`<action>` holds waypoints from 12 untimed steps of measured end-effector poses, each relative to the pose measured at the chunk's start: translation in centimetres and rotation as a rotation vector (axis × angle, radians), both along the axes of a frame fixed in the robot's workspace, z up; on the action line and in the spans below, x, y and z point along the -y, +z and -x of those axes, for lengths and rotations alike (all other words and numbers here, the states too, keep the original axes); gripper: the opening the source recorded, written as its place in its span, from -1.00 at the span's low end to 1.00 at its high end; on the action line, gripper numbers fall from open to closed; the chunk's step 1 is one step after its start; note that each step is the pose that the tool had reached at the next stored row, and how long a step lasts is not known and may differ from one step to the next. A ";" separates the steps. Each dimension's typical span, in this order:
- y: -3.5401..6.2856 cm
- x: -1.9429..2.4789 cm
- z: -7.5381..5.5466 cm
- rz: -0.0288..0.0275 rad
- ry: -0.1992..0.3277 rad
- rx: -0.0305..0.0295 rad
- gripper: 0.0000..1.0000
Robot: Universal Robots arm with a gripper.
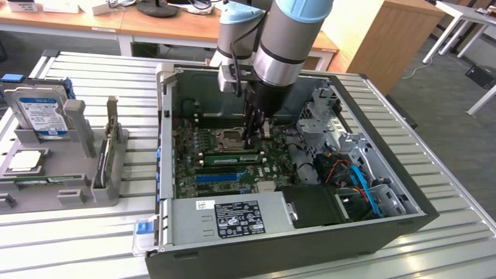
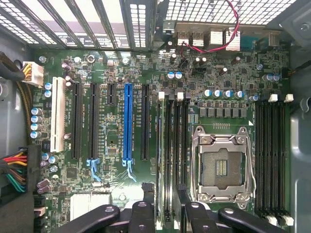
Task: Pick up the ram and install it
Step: 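Press down the ram until it locks into place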
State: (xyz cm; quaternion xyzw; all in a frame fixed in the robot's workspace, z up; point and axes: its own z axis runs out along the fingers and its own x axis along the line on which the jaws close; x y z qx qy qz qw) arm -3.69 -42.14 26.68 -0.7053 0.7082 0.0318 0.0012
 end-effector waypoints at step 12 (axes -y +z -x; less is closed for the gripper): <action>0.00 0.00 0.0 0.0001 0.000 0.0000 -0.66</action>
